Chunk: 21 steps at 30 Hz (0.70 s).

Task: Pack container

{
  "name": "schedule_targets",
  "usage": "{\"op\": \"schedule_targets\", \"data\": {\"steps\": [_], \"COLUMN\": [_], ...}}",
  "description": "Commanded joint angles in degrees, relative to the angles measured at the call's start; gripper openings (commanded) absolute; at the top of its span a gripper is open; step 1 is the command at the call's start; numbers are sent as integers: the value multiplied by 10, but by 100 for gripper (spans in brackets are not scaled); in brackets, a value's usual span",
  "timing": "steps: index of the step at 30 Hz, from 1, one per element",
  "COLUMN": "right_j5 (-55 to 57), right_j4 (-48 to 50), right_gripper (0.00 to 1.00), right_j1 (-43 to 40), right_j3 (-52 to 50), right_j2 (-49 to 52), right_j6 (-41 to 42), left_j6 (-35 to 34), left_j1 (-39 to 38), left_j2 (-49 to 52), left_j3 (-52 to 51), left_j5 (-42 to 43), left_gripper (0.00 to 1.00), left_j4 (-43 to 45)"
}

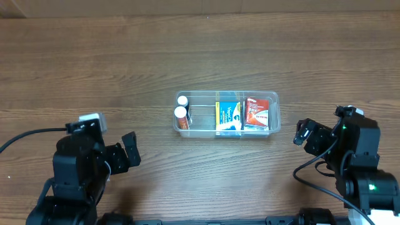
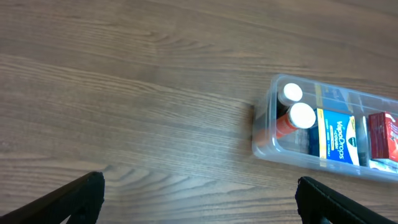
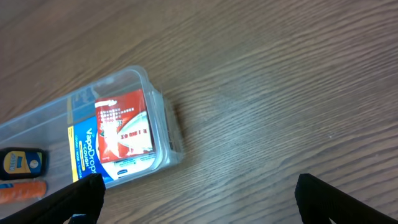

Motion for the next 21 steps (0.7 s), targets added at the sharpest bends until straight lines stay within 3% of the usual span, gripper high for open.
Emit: {"op": "schedule_targets", "data": {"steps": [1,17,21], "right_j5": [-3,-7,-35], "right_j4": [1,3,103], "right_gripper": [100,100,100], "right_j1": [3,3,6], "right_j3": [-3,-4,-44], "right_j2": [6,64,43], "right_j6": [3,3,-3], "left_j6": [-14,-14,-14], "left_j1": [0,0,0], "left_j2": [-1,2,2], "left_j3": [-8,-8,-8], "left_j5": [-12,-12,-12], "left_gripper": [100,100,100], "left_j4": [-11,-13,-13]}}
